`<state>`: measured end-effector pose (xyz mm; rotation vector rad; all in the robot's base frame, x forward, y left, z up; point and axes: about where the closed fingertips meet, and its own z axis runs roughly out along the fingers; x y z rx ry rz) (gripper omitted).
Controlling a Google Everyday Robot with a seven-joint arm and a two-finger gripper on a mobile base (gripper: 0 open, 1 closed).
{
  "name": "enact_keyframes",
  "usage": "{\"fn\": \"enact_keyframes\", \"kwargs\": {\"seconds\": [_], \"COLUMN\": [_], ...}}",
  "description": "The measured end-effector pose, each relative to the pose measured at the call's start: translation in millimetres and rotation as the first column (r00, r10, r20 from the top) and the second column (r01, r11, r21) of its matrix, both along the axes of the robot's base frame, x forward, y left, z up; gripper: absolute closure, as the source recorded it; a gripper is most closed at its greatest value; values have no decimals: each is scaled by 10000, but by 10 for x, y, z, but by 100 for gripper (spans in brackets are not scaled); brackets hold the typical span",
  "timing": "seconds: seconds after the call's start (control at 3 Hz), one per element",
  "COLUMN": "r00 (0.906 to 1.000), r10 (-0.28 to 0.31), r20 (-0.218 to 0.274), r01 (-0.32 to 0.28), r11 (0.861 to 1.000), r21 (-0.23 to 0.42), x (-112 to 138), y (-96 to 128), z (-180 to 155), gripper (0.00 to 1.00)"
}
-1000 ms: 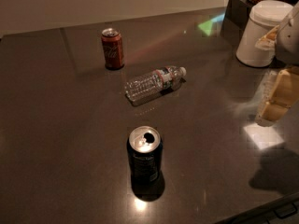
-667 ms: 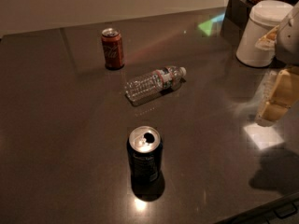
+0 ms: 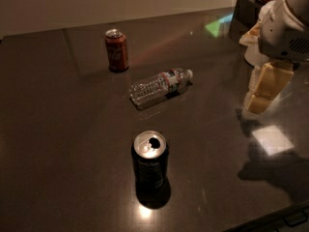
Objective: Move water bottle near pepsi can
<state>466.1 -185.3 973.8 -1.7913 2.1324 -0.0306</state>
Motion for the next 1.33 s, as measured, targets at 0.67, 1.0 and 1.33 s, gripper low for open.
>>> {"fn": "enact_keyframes", "kwargs": {"seconds": [0.67, 1.0, 1.33], "r00": [9868, 9683, 9526], "r10": [1596, 2465, 2994], "r20": [-281, -404, -545], "r01": [-1601, -2478, -3010], "r11": [9869, 9684, 9534], "r21": [-185, -290, -219], "x": [472, 809, 1048], "y": [498, 747, 911], "z": [-293, -439, -548], "gripper": [0, 0, 0]}}
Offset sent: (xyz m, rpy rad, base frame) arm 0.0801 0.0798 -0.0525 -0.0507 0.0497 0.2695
